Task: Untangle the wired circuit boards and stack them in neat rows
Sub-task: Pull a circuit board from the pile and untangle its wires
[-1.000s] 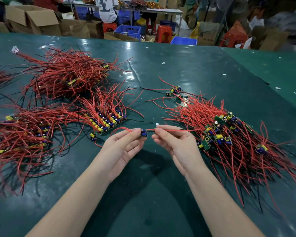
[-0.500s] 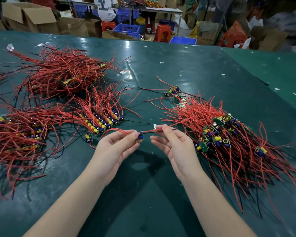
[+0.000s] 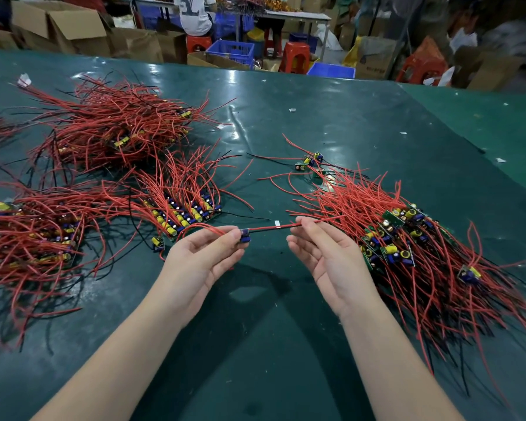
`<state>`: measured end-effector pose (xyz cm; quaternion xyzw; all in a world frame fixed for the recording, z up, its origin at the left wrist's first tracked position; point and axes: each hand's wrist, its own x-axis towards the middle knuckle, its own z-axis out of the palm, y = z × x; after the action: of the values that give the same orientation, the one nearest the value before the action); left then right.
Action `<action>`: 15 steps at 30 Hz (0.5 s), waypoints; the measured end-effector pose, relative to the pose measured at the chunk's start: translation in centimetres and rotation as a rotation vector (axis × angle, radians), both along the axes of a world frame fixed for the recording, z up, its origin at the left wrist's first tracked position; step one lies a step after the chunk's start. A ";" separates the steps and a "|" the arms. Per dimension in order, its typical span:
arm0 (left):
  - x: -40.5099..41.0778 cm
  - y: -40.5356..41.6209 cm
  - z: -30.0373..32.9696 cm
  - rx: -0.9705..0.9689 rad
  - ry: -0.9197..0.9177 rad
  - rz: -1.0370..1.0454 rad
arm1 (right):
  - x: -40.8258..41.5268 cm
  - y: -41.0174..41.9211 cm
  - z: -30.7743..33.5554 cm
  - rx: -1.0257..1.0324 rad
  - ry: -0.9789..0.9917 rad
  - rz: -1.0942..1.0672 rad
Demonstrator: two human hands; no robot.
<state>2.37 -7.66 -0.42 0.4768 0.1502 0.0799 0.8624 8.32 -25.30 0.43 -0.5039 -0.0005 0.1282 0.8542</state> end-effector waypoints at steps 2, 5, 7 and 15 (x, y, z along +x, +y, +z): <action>0.0 0.0 0.0 0.017 -0.001 0.004 | 0.0 0.0 0.0 0.002 0.001 -0.051; -0.1 -0.3 0.0 0.069 -0.008 0.010 | 0.1 -0.2 0.0 0.021 0.023 -0.095; -0.1 -0.4 0.0 0.083 -0.016 0.024 | 0.1 -0.3 0.2 0.047 0.058 -0.096; -0.1 -0.6 0.0 0.069 -0.012 0.013 | 0.6 -1.2 0.5 0.071 0.097 -0.169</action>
<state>2.31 -8.25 -0.47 0.5048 0.1452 0.0935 0.8458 8.89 -26.49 0.92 -0.4646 0.0788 0.0801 0.8784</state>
